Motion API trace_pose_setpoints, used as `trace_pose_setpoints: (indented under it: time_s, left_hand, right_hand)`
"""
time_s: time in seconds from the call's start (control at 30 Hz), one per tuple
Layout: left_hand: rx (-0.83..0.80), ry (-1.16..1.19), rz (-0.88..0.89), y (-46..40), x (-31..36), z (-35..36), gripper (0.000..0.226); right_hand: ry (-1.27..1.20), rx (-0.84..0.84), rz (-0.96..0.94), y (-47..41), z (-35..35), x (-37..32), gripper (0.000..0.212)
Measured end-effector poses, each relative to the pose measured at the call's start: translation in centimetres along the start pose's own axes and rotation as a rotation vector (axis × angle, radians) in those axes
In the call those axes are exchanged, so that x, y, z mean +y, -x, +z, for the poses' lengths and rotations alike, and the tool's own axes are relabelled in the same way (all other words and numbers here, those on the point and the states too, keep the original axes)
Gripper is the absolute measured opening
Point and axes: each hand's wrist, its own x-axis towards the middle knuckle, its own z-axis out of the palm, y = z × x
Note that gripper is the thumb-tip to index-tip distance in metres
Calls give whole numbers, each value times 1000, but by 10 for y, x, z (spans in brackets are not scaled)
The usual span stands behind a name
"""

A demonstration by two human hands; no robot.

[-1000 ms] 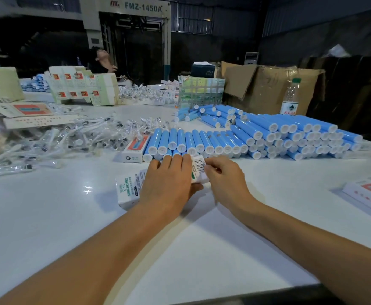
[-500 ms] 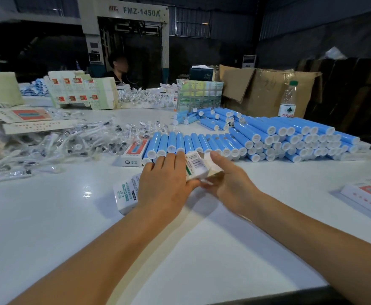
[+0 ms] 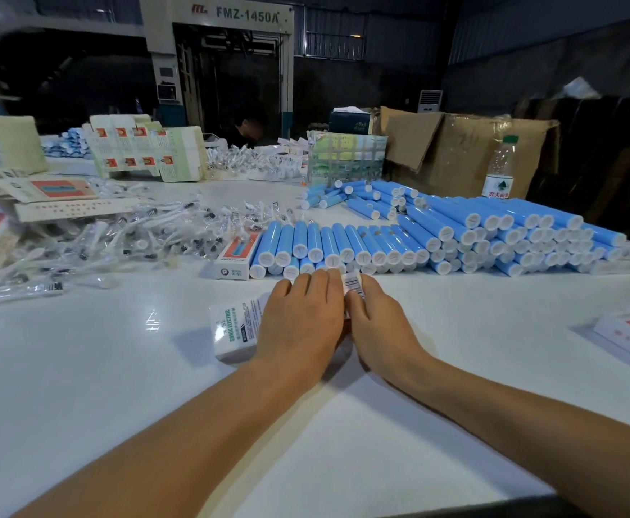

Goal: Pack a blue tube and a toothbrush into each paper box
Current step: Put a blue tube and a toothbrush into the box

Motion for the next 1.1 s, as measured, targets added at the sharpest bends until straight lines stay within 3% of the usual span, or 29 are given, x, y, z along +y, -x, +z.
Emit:
trace_pose_setpoints:
  time_s: [0.13, 0.23, 0.3, 0.43, 0.57, 1.1]
  left_hand:
    - [3, 38, 22, 0, -3, 2, 54]
    - [-14, 45, -1, -1, -9, 3, 66]
    - [17, 70, -11, -2, -11, 2, 66]
    - [144, 129, -5, -2, -12, 4, 65]
    - [149, 149, -7, -1, -13, 2, 62]
    - [182, 134, 19, -2, -11, 5, 63]
  right_hand:
    - [-126, -46, -8, 2, -4, -2, 17]
    - [-561, -120, 160, -2, -12, -7, 35]
    - [-723, -130, 262, -7, -19, -9, 39]
    - [-748, -147, 248, -8, -24, -8, 29]
    - [-747, -164, 158, -5, -23, -8, 24]
    - [-753, -94, 225, -5, -23, -11, 41]
